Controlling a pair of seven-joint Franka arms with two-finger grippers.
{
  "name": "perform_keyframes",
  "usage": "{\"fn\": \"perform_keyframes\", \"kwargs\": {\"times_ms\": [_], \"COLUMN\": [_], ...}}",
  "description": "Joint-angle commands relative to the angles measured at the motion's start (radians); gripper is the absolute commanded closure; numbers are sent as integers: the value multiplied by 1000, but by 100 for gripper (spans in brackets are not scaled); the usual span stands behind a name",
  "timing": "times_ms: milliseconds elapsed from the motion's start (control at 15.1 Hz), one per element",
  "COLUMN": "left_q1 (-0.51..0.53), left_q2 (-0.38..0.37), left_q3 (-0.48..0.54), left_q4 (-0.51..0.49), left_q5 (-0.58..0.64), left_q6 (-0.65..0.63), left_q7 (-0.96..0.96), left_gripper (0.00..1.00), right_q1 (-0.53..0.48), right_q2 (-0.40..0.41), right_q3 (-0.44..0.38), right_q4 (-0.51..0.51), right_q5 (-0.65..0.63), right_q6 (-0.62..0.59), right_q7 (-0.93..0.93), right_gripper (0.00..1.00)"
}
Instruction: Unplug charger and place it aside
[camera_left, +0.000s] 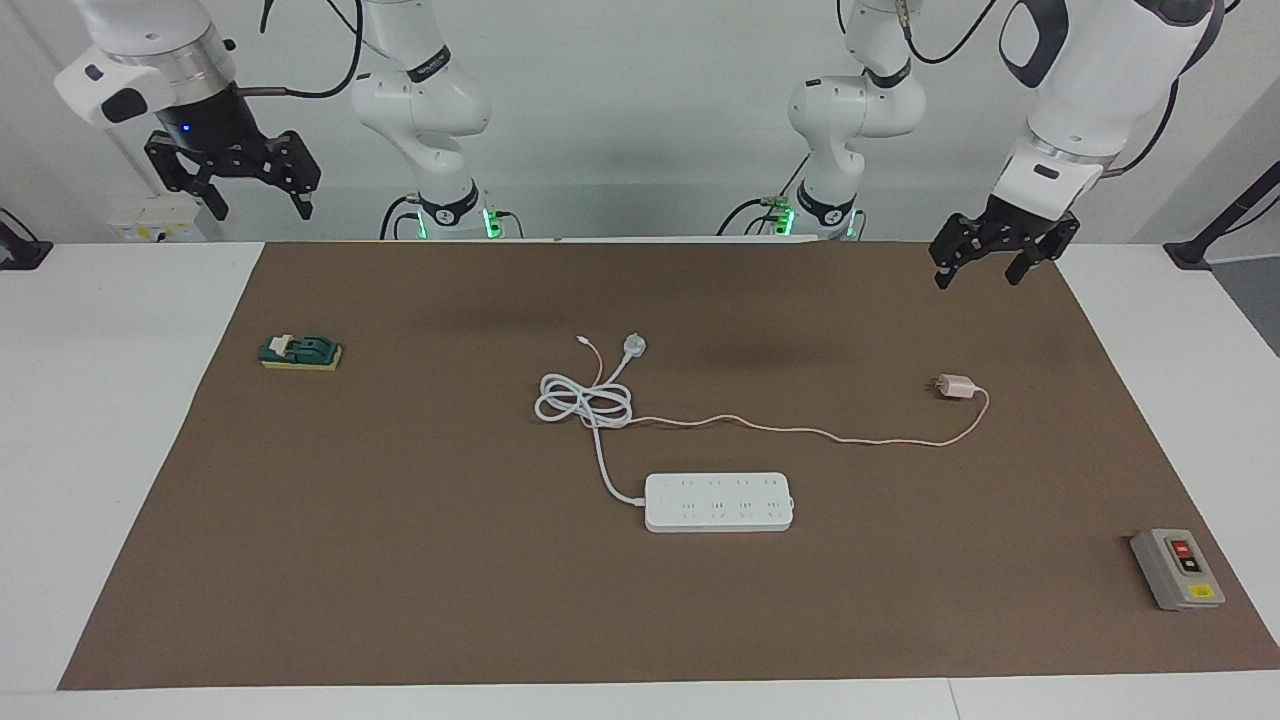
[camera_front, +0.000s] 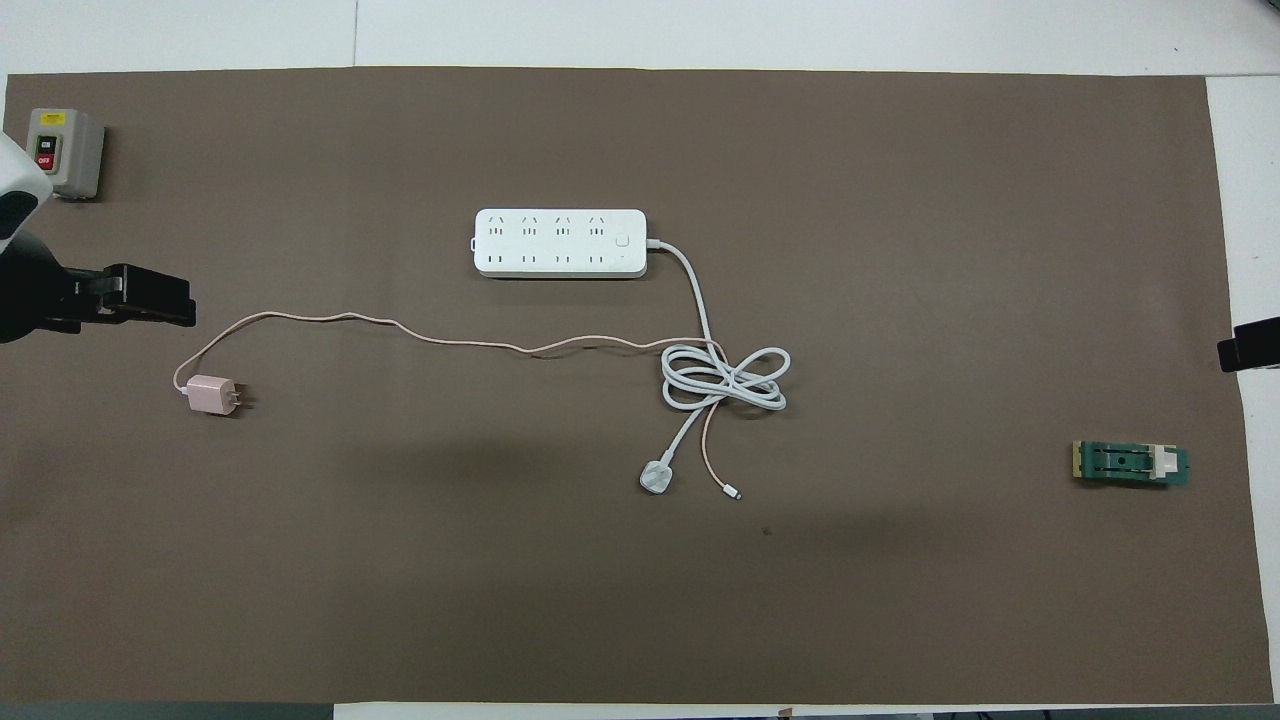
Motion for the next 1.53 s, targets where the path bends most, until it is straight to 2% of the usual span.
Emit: {"fn": "perform_keyframes", "kwargs": {"times_ms": [0,1461], "left_q1": [-2,-6], "left_q2": [-22,-28], "left_q3": [-5,-3], "left_q4": [-13,-25], "left_q5": [13,13], "left_q6": [-30,-36], "left_q7": [-11,-9], "left_gripper": [0,0], "right_q1": [-11,-14], "right_q2": [-18,-20], "right_q3": [13,13], "right_q4": [-18,-17], "right_q5": [-7,-7], "right_q6": [3,1], "right_q7": [15,12], "right_gripper": [0,0]}}
